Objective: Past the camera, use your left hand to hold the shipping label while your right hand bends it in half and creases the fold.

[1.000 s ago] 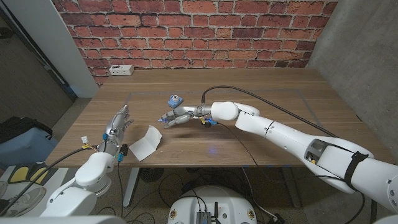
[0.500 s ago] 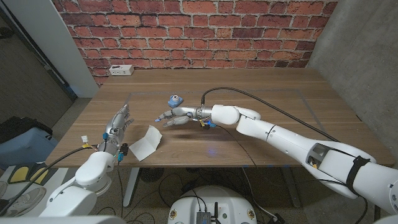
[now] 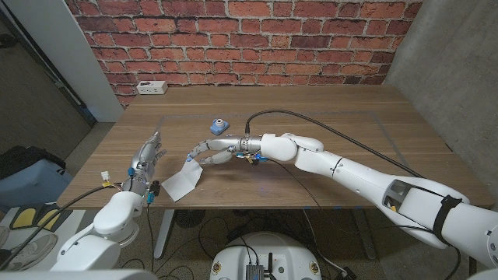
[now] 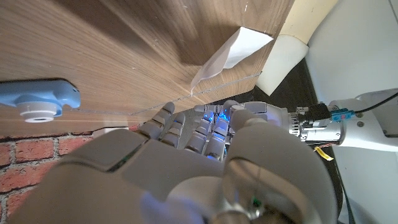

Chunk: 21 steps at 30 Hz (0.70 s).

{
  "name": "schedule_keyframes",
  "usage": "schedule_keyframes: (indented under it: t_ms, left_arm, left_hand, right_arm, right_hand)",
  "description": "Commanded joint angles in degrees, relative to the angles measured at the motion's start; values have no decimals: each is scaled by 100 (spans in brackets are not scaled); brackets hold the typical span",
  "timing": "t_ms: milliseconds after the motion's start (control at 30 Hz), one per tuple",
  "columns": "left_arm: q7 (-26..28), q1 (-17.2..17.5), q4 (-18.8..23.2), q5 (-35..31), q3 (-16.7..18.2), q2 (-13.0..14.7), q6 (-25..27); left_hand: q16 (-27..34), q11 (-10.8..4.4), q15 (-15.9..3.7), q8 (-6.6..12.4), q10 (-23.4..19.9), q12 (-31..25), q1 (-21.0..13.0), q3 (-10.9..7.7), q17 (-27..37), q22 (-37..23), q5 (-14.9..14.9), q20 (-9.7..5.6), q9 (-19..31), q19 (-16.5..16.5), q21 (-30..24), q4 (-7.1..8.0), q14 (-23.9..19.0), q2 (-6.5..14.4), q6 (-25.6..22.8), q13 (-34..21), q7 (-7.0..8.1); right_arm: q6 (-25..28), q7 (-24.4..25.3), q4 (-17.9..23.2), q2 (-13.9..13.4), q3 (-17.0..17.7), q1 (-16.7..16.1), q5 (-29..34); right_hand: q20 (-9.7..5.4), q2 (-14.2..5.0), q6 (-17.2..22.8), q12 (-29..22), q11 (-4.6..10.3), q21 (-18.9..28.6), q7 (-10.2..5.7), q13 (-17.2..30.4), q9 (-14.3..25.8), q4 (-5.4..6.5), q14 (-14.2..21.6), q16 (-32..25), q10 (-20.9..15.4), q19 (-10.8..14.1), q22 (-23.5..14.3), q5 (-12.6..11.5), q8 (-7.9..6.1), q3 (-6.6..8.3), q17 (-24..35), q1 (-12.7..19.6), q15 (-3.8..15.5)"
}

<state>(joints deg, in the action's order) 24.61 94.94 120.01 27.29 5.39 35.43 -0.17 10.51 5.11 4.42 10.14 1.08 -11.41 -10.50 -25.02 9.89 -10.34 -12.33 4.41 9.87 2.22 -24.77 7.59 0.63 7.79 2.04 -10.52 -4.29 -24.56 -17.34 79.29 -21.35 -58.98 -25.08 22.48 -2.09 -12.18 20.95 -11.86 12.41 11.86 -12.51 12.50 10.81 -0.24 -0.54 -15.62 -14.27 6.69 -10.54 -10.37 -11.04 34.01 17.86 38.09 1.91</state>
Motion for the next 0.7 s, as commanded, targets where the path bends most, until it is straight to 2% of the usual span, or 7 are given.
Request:
schedule_keyframes:
  t_ms: [33, 300, 400, 500, 600, 633, 700]
  left_arm:
    - [852, 237, 448, -425, -46, -211, 572]
    - [1451, 399, 846, -621, -61, -484, 1149]
    - [1392, 454, 856, -591, -49, -534, 1100]
    - [1324, 505, 866, -580, -41, -553, 1056]
    - [1239, 544, 838, -560, -33, -583, 950]
    - [1187, 565, 817, -551, -33, -589, 882]
    - [1146, 587, 818, -543, -31, -591, 863]
  left_hand:
    - [-26, 34, 60, 52, 79, 25, 38, -10, 14, -28, -32, 104, 20, -133, 62, -7, 82, -8, -55, -10, 82]
    - [-19, 85, 126, 87, 68, 11, 44, -22, 14, -32, -25, 168, 24, -278, 144, -8, 110, 7, -185, -11, 63]
    - [-17, 88, 129, 87, 61, 8, 44, -24, 14, -33, -24, 167, 24, -278, 148, -9, 107, 9, -190, -11, 50]
    - [-14, 97, 125, 83, 58, 6, 44, -27, 14, -33, -23, 167, 25, -265, 146, -9, 105, 11, -188, -11, 50]
    - [-10, 93, 123, 79, 58, 5, 44, -29, 14, -34, -22, 155, 25, -242, 141, -10, 98, 14, -185, -11, 43]
    - [-10, 82, 117, 78, 56, 4, 44, -30, 15, -34, -22, 144, 25, -225, 136, -10, 100, 15, -186, -11, 43]
    - [-8, 85, 110, 73, 64, 7, 44, -33, 15, -35, -21, 123, 26, -192, 128, -12, 99, 17, -183, -11, 39]
  right_arm:
    - [-11, -78, 177, 51, -137, 77, 524]
    - [156, -242, 248, 67, -205, 95, 661]
    - [220, -300, 218, 83, -237, 112, 694]
    - [342, -351, 245, 83, -269, 122, 776]
    - [502, -409, 278, 83, -291, 128, 838]
    - [564, -480, 252, 97, -294, 140, 801]
    - [623, -482, 258, 90, -311, 149, 845]
  right_hand:
    - [-279, -8, -109, 52, 1, -23, -13, 3, 9, 20, -126, 41, 93, -75, -21, 15, 38, 66, 8, 96, 678]
    - [-277, 7, -163, 70, 7, -34, -13, -12, 7, 34, -230, 77, 160, -183, -19, 6, 39, 132, -9, 194, 607]
    - [-241, 81, -158, 59, -10, -24, -4, -14, 11, 229, -280, 73, 160, -244, -20, 60, 26, -33, -2, 18, 546]
    - [-187, 165, -231, 70, -25, -26, 42, -22, 10, 461, -356, 78, 219, -348, -14, 58, 40, -316, -7, -280, 500]
    - [-130, 243, -324, 109, -76, -14, 175, -30, 5, 558, -392, 85, 378, -383, -10, 45, 51, -527, -28, -480, 490]
    - [-66, 389, -321, 111, -209, -3, 267, -37, 1, 580, -384, 92, 452, -377, -5, 42, 35, -702, -57, -619, 452]
    - [-39, 433, -293, 104, -305, 5, 363, -41, -1, 600, -320, 74, 493, -369, -2, 27, 17, -813, -79, -716, 479]
